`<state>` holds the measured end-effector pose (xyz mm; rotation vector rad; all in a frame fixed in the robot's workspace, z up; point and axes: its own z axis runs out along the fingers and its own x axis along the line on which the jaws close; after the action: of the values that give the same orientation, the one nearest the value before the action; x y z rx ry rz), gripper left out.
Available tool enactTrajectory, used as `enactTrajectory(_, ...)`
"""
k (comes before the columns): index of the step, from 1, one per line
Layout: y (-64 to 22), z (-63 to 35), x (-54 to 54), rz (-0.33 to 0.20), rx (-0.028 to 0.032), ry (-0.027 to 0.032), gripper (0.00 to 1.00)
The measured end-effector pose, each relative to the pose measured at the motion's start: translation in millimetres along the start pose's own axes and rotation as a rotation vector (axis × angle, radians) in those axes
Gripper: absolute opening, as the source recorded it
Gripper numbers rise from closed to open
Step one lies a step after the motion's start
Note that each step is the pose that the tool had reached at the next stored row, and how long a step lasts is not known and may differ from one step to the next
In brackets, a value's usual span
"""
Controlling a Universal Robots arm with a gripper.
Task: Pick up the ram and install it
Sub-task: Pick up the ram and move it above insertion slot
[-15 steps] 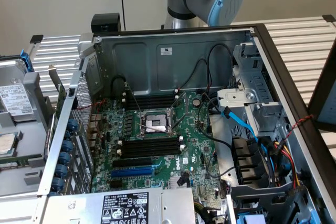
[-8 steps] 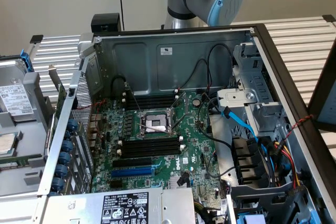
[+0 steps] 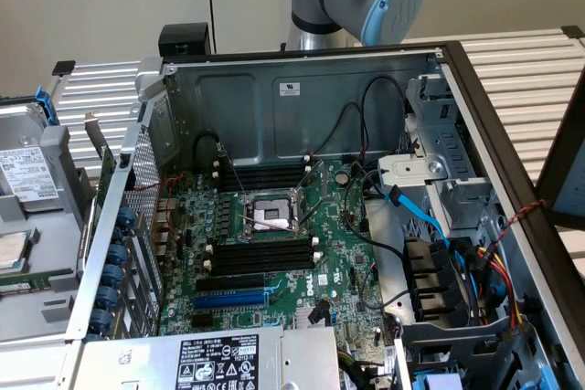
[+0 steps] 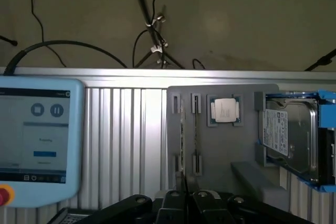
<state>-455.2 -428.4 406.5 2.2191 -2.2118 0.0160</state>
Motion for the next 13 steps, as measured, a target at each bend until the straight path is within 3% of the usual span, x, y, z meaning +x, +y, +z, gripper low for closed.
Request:
enactTrajectory(6,-15.1,-3.4,-2.8,0.000,-0.0001,0.0000,0.12)
enactTrajectory(13,-42.2,-7.7,-3.7,0.000,-0.0001,0.0000,0.12)
